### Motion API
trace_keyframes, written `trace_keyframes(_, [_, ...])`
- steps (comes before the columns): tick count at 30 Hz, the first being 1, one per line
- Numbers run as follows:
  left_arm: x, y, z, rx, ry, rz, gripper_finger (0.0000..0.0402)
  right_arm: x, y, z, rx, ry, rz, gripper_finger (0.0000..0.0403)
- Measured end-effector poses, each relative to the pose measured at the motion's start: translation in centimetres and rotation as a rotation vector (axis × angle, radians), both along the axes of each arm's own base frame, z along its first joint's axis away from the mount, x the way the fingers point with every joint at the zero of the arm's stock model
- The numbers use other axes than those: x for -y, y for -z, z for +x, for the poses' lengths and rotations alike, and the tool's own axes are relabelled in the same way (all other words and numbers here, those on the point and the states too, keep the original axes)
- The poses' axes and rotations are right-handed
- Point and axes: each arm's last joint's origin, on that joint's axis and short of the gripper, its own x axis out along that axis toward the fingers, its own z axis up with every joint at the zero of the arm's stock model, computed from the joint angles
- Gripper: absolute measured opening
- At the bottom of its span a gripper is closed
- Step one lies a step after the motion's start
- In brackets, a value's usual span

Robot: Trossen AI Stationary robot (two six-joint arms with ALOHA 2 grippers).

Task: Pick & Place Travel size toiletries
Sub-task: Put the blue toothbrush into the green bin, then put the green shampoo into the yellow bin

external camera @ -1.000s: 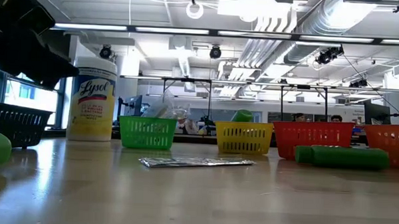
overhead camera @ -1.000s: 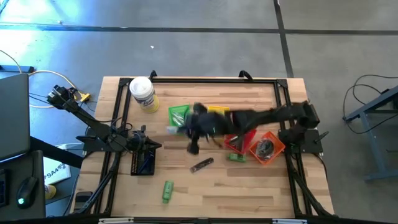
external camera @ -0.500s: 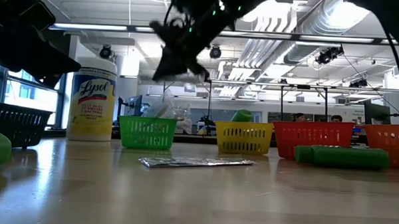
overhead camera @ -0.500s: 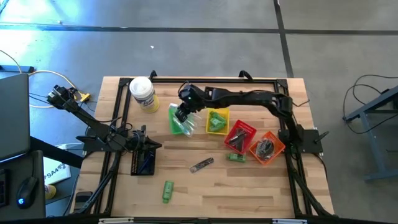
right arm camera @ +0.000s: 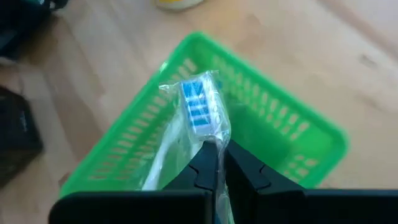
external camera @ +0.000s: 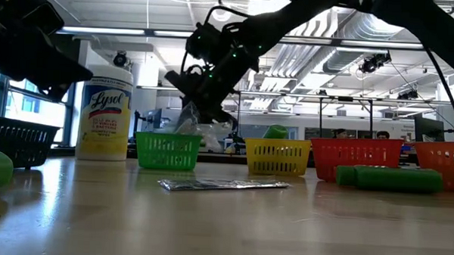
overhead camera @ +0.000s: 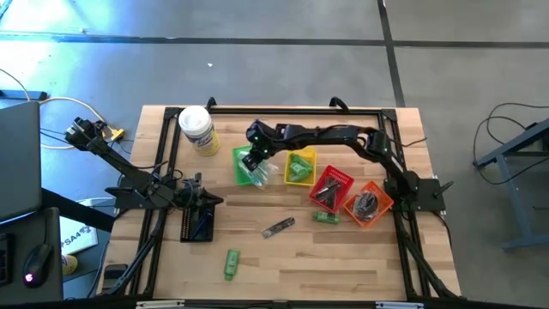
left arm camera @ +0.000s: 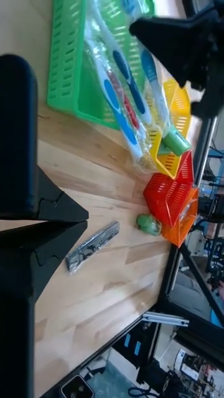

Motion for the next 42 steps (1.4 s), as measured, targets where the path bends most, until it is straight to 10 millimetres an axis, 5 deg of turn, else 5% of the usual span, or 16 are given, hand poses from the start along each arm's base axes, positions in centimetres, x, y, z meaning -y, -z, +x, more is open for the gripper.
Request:
trace_keyframes(6, [0.0, -0.1, 0.0, 0.008, -0.002, 0.028, 0.0, -0.1, -0.2, 0.2, 0.011, -0.024, -0.054, 0.0026])
trace_keyframes(18, [0.0, -0.1, 0.0, 0.012, -0.011, 0.044, 0.0, -0.7, -0.6, 0.2, 0.03, -0.067, 0.005, 0.0224])
trace_keyframes(27, [0.0, -0.1, 0.0, 0.009, -0.011, 0.045, 0.0, -0.9, -1.6, 0.1, 0.073, -0.096, 0.036, 0.0279])
trace_keyframes(31, [0.0, -0.1, 0.0, 0.007, -0.008, 0.065, 0.0, -0.8, -4.4, -0.6, 0.127, -0.128, 0.048, 0.0281])
trace_keyframes(37, [-0.1, 0.2, 0.0, -0.018, -0.007, 0.082, 0.0, -1.3, -11.1, -3.7, 0.208, -0.232, 0.01, 0.0278])
trace_keyframes(42, [-0.1, 0.4, -0.1, -0.035, -0.007, 0.094, 0.0, -6.5, -19.3, -7.8, 0.271, -0.288, -0.43, 0.0244])
